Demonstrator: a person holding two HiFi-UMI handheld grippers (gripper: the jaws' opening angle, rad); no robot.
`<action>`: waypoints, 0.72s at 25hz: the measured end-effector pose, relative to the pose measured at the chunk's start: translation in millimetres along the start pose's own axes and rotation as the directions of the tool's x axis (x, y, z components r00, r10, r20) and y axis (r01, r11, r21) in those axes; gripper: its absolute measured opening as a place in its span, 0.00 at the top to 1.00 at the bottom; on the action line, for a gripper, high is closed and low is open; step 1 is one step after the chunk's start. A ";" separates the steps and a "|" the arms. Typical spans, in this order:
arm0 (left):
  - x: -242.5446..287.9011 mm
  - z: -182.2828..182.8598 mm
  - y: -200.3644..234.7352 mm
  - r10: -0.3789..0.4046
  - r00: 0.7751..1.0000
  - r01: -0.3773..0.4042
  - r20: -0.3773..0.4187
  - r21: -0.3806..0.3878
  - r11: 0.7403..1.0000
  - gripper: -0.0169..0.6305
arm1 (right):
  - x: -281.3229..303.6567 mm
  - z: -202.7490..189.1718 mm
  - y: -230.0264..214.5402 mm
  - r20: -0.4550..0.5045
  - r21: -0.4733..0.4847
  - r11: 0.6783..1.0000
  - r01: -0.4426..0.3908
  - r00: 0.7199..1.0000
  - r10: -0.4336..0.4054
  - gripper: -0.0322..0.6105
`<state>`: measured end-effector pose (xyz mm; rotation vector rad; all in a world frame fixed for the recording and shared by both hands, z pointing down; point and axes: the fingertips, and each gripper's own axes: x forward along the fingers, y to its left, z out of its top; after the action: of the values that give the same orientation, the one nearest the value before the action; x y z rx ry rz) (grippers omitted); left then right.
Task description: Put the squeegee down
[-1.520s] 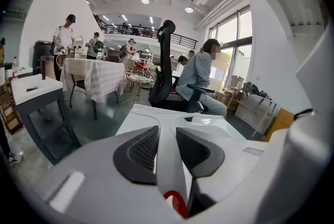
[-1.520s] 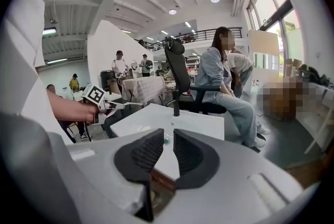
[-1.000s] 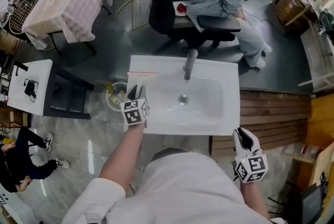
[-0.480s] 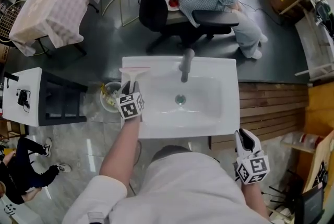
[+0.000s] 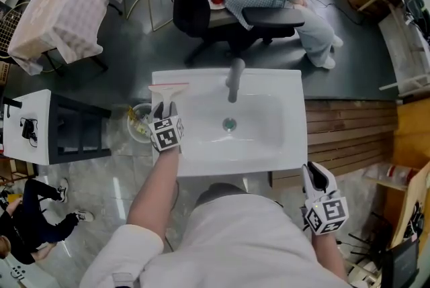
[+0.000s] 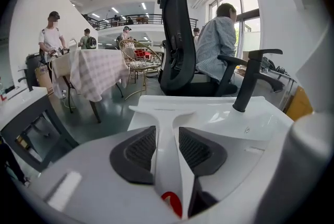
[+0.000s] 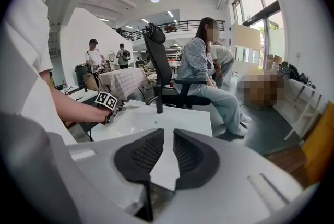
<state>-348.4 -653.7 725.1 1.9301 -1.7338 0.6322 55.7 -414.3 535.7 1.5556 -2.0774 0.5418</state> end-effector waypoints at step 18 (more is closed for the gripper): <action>-94.7 15.2 -40.4 0.007 0.994 -0.007 0.112 -0.004 1.000 0.73 | -41.3 -25.3 -13.1 0.058 -0.025 0.996 -0.085 0.995 0.086 0.88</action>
<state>-317.0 -585.4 653.0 1.9925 -1.8083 0.5325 81.6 -371.5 531.9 1.4926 -2.1955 0.5071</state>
